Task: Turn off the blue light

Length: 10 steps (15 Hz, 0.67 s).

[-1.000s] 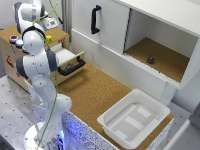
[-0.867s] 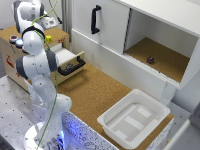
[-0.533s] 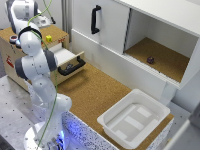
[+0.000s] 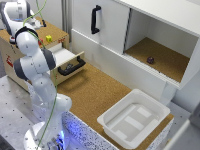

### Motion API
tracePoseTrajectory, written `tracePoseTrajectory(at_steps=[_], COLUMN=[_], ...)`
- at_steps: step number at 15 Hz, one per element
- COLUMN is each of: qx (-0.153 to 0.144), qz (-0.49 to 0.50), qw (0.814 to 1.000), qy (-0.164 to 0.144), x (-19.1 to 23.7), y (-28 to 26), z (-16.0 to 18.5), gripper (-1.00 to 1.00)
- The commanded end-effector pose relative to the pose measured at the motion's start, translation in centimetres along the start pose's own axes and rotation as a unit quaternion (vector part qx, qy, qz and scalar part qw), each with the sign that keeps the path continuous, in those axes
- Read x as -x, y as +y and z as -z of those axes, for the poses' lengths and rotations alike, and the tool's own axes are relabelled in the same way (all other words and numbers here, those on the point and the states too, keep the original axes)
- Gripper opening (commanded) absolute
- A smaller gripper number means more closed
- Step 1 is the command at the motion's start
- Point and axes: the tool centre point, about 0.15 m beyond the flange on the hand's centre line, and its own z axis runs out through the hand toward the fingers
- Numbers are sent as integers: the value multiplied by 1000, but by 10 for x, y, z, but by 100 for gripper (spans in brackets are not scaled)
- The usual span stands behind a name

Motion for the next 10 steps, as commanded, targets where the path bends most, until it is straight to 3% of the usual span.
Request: tracePoseTrajectory(at_steps=[1,6,10], qx=[18,-13,-11], qz=[34,58,38], qw=[995,993,994], qy=[-89,-102,-104], x=[-61,-70,-62], y=[-1,-22,-10], z=[3,-24,-28], gripper=[-100,-100,-100])
